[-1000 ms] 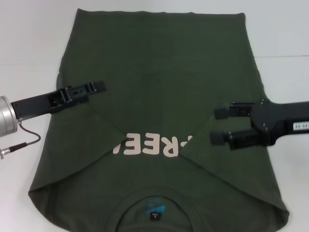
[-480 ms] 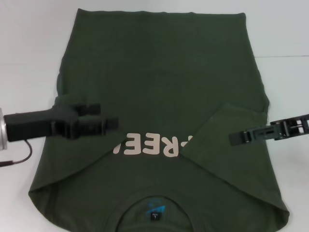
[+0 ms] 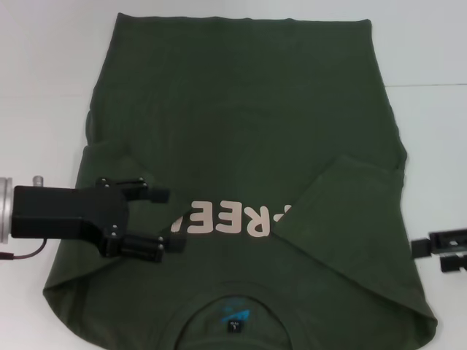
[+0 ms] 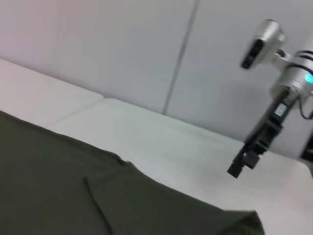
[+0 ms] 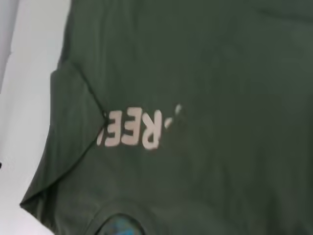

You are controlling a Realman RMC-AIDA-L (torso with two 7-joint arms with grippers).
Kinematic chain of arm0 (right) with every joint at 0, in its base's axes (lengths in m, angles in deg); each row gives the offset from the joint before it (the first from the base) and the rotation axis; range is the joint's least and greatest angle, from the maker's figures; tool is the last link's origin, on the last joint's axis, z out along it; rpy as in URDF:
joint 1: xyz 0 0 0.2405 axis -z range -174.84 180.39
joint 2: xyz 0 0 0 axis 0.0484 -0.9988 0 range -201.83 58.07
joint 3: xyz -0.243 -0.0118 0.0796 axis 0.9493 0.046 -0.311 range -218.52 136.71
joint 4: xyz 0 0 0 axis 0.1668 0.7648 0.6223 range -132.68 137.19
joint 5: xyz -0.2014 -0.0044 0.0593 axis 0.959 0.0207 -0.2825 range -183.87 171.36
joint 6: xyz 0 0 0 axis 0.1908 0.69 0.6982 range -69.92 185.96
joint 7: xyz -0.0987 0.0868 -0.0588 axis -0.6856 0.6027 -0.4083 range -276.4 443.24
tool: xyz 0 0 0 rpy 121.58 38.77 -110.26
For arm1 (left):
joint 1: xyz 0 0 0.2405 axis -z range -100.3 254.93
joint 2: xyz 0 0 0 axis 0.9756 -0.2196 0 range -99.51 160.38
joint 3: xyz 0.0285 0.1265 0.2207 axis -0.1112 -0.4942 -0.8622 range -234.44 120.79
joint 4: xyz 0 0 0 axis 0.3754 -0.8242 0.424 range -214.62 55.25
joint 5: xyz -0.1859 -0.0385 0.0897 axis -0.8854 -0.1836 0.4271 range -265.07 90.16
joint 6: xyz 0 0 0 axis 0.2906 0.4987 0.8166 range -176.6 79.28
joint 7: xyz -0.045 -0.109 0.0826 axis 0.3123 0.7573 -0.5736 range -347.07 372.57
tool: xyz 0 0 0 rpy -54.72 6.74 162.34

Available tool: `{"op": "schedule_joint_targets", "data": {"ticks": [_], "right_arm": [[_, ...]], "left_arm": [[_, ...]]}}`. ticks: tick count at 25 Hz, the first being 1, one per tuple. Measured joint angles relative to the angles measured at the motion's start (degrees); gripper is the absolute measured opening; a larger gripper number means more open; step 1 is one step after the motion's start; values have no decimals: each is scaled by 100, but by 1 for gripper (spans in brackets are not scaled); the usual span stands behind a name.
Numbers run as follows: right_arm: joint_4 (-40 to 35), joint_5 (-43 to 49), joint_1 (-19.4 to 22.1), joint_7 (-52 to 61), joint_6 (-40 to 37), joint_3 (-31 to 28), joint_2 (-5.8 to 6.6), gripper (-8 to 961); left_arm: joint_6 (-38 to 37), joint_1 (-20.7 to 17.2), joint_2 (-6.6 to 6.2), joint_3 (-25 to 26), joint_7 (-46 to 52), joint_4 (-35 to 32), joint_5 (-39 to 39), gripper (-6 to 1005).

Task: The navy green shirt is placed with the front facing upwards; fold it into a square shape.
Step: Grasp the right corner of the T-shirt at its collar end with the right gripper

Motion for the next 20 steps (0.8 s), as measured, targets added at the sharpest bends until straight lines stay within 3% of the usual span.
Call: {"op": "schedule_joint_targets", "data": {"ticks": [7, 12, 20], "right_arm": [[726, 226, 15, 76, -249, -316, 305, 896], [857, 707, -140, 161, -232, -285, 376, 855], [1582, 1329, -837, 361, -223, -251, 525, 799]], "left_arm": [[78, 84, 44, -137, -145, 11, 7, 948], [107, 102, 60, -140, -162, 31, -31, 948], [119, 67, 143, -140, -142, 48, -17, 948]]}}
